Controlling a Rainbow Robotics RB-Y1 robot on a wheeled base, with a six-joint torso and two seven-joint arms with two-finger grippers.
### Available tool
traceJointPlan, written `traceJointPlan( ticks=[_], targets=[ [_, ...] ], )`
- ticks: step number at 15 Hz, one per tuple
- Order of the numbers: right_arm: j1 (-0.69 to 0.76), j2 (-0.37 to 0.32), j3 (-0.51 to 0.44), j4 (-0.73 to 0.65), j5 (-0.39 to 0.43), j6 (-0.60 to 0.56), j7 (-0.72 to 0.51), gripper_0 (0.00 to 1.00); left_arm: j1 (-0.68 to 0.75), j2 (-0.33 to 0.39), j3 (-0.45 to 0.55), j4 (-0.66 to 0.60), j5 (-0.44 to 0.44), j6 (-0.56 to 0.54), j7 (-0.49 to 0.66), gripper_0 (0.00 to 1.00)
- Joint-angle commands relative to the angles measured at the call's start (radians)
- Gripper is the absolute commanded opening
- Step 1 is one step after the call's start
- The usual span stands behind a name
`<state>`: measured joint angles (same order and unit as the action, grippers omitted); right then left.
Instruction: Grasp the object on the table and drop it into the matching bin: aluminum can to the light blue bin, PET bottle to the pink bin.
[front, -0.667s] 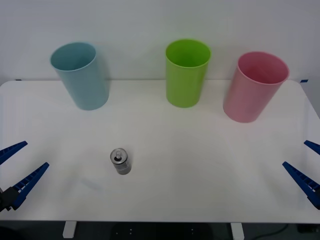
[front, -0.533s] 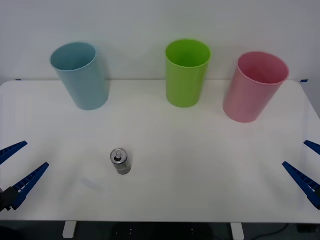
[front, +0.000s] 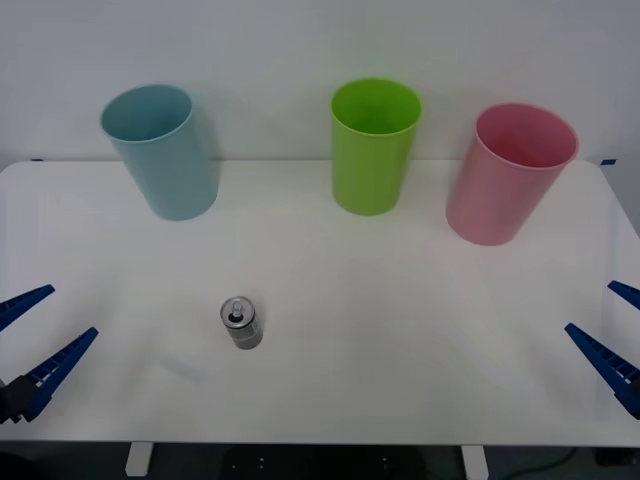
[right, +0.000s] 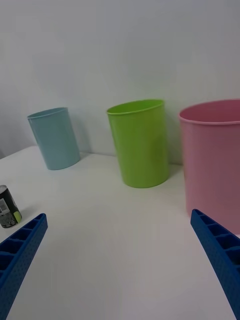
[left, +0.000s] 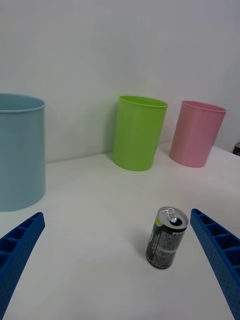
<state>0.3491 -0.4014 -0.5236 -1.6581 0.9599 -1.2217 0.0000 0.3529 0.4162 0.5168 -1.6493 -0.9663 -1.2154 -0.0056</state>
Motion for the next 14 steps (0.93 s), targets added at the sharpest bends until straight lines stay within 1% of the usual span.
traceJointPlan(
  ticks=[1, 4, 7, 10, 12, 14],
  targets=[
    [0.0, 0.0, 0.0, 0.0, 0.0, 0.0, 0.0, 1.0, 0.001, 0.001, -0.014, 0.0, -0.074, -0.001, -0.013, 1.0],
    [0.0, 0.0, 0.0, 0.0, 0.0, 0.0, 0.0, 1.0, 0.001, 0.001, -0.052, 0.0, -0.135, -0.001, -0.022, 1.0],
    [0.0, 0.0, 0.0, 0.0, 0.0, 0.0, 0.0, 1.0, 0.003, 0.001, -0.086, 0.002, -0.173, -0.001, -0.034, 1.0],
    [0.0, 0.0, 0.0, 0.0, 0.0, 0.0, 0.0, 1.0, 0.006, 0.001, -0.124, 0.009, -0.176, -0.001, -0.053, 1.0],
    [0.0, 0.0, 0.0, 0.0, 0.0, 0.0, 0.0, 1.0, 0.0, 0.0, -0.153, 0.048, -0.17, -0.001, -0.113, 1.0],
    [0.0, 0.0, 0.0, 0.0, 0.0, 0.0, 0.0, 1.0, -0.026, 0.0, -0.176, 0.117, -0.163, -0.001, -0.194, 1.0]
  ],
)
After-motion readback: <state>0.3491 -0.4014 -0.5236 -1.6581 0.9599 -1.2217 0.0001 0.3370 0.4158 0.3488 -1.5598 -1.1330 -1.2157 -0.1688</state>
